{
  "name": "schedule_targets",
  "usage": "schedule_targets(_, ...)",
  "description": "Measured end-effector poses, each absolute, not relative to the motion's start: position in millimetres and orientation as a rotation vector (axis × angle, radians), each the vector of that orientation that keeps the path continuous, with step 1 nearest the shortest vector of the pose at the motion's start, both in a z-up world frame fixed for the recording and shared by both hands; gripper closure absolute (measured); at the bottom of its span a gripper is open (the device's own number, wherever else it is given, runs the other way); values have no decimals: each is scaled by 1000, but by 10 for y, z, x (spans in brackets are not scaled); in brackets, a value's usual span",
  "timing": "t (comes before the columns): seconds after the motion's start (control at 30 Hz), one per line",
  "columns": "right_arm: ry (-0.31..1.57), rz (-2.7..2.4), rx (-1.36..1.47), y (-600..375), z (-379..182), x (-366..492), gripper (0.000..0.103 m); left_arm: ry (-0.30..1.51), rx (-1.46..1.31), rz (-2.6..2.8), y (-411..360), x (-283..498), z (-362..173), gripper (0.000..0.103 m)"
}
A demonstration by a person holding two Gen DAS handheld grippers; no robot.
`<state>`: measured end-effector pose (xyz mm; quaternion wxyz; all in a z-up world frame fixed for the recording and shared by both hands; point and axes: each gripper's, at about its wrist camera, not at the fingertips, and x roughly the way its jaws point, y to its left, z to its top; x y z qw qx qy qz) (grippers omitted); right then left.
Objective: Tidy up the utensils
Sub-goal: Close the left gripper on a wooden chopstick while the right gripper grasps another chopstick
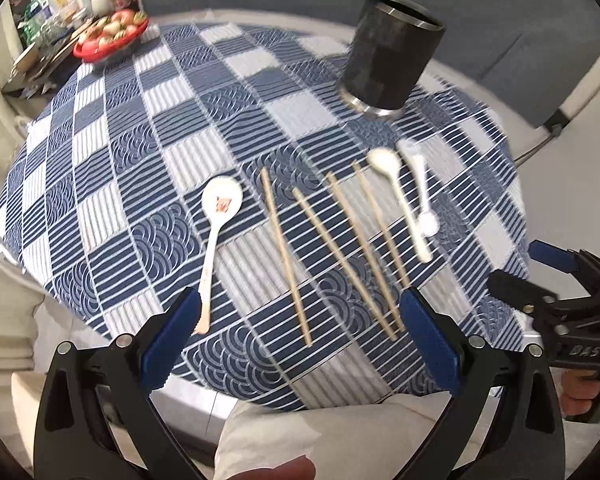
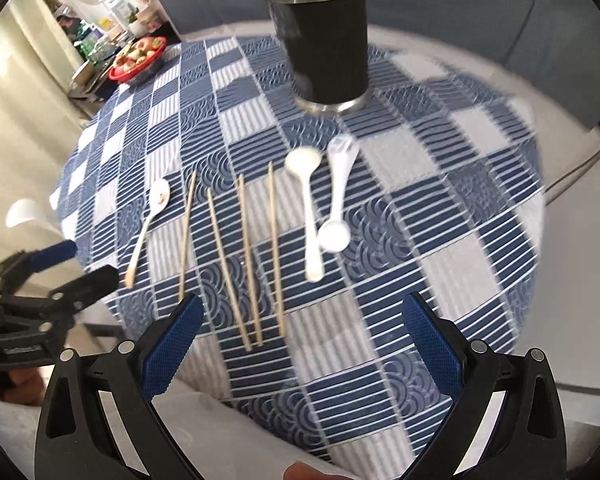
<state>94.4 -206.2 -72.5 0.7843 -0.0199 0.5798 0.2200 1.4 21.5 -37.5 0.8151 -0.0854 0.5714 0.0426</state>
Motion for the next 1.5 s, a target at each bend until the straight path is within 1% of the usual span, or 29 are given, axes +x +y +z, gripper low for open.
schedule_targets(0.13,1289,474,-45,-2048,-850,994,8,1279,-207,76,258,48,-515,6)
schedule_targets(0.47,1278,516,-202,-1825,-1078,1061,8,1350,-314,54,420,165,-783,6)
schedule_targets(0.7,1293,587,-270,-1570,-1283,1136,9,1403,-349,61,525,301,-1075,6)
schedule_targets(0.9,1328,626,-285,-1447,-1453,1195,9,1448,-342,84,552,406,-1305,6)
schedule_targets(1.23,1346,674,-276,-1350,-1633,1327,10,1470,-295,121,495,657,-1514,6)
schedule_targets(1.27,1349,672,-279,-1343,-1653,1340,11,1472,-295,125,514,680,-1531,6)
schedule_targets(1.3,1349,664,-283,-1321,-1673,1357,15,1476,-291,129,511,701,-1556,6)
schedule_targets(1.33,1332,648,-297,-1309,-1671,1367,25,1479,-285,133,499,728,-1579,6)
schedule_targets(1.47,1314,643,-315,-1278,-1655,1426,34,1469,-234,146,466,796,-1671,6)
schedule_targets(1.5,1316,635,-308,-1278,-1637,1434,40,1468,-212,152,450,814,-1693,6)
